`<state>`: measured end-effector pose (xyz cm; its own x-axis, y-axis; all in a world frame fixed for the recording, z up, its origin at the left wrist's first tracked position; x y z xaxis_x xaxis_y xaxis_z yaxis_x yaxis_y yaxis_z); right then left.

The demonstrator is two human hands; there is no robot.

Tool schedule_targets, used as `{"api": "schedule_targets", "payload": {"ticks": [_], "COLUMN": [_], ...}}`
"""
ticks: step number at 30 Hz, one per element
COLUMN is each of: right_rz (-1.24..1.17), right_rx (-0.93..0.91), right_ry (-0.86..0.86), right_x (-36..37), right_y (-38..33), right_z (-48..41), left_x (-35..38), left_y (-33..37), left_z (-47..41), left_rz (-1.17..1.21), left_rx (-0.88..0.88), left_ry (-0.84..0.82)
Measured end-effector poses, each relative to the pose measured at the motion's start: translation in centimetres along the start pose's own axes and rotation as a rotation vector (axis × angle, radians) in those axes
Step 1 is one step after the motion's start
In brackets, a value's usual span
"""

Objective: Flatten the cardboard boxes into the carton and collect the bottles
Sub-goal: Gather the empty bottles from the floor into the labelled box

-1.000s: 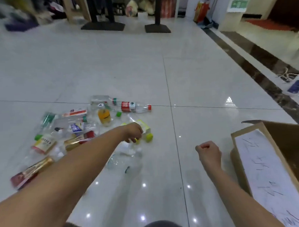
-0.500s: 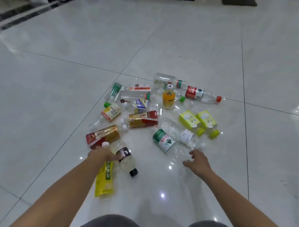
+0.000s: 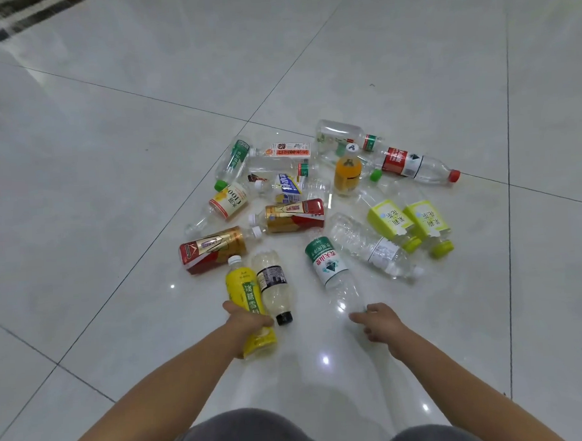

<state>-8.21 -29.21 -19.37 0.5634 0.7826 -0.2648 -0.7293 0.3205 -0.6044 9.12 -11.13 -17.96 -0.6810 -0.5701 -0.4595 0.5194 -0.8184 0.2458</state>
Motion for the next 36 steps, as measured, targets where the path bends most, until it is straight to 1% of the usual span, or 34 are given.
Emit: {"api": "schedule_targets", "payload": {"ticks": [2,5,8,10,12,13,14,15,16,17,19,21,23,24,25,26,27,28,29,30,31,33,34,36], "right_rz": [-0.035,-0.054,-0.158,-0.210,-0.224,-0.224,-0.221,-0.224,-0.227,-0.224,-0.208,-0.205,-0.206,-0.203,-0.198,-0.197,-0.201,-0.208,-0.213,-0.216,-0.220,-0.232,-0.239,-0.247], "right_rx": [0.072,0.163,0.219,0.225,0.225,0.227,0.230,0.232,0.233,0.234,0.238,0.244,0.250,0.255,0.258,0.261,0.263,0.263,0.262,0.260,0.257,0.253,0.250,0.245], "right_ry": [-0.094,-0.209,-0.243,-0.240,-0.244,-0.246,-0.242,-0.239,-0.240,-0.243,-0.260,-0.275,-0.274,-0.271,-0.269,-0.266,-0.264,-0.262,-0.262,-0.263,-0.267,-0.280,-0.288,-0.302], "right_x": [0.2,0.3,0.2,-0.2,-0.8,-1.0,-1.3,-1.5,-1.7,-1.8,-2.1,-2.1,-2.0,-2.0,-1.9,-1.9,-1.9,-1.8,-1.7,-1.6,-1.5,-1.2,-1.1,-1.0], "right_y": [-0.2,-0.4,-0.5,-0.4,-0.3,-0.2,-0.1,0.0,0.1,0.2,0.4,0.7,1.0,1.2,1.4,1.5,1.6,1.7,1.7,1.8,1.8,1.8,1.8,1.8], "right_z": [0.4,1.1,1.7,1.9,2.2,2.4,2.6,2.7,2.8,2.9,3.0,3.1,3.0,3.0,3.0,3.0,3.0,2.9,2.9,2.9,3.0,3.1,3.2,3.4], "left_x": [0.6,1.0,1.1,1.0,0.7,0.5,0.2,0.0,-0.1,0.0,0.3,0.9,1.6,2.0,2.5,3.2,3.7,4.5,5.3,6.2,7.1,8.1,8.3,8.1], "left_y": [0.5,1.7,2.6,2.8,2.9,3.0,3.0,3.0,3.2,3.3,3.6,3.5,3.2,2.9,2.5,2.0,1.6,1.3,0.8,0.2,-0.4,-1.2,-1.2,-0.4], "left_z": [0.2,0.9,1.3,1.2,0.8,0.7,0.7,0.7,0.7,0.9,1.5,2.1,2.3,2.4,2.6,2.9,3.5,4.1,4.6,4.9,4.9,4.7,4.1,3.4], "left_rz": [0.045,0.036,-0.007,-0.044,-0.183,-0.337,-0.518,-0.658,-0.749,-0.808,-0.920,-0.993,-1.015,-0.935,-0.805,-0.605,-0.374,-0.172,-0.036,0.002,-0.034,-0.078,-0.041,0.108], "left_rx": [0.060,0.169,0.187,0.224,0.359,0.451,0.552,0.650,0.745,0.839,1.001,1.090,1.124,1.100,1.026,0.885,0.678,0.458,0.283,0.163,0.109,0.076,0.061,0.036], "left_ry": [-0.019,-0.056,-0.145,-0.151,-0.077,0.013,0.137,0.247,0.317,0.352,0.360,0.364,0.417,0.464,0.526,0.563,0.542,0.476,0.382,0.298,0.232,0.137,0.097,0.013]}}
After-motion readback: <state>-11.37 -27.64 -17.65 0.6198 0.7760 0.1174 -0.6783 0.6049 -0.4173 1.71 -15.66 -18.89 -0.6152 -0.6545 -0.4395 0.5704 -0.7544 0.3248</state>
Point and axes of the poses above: each hand's wrist, its own z-axis away from the middle knuckle, its own x-axis out of the palm, y = z × x, the point moved 1 cm from there along -z, towards the middle knuckle, and after that the axes turned 3 degrees about -x, right-handed, at the moved point
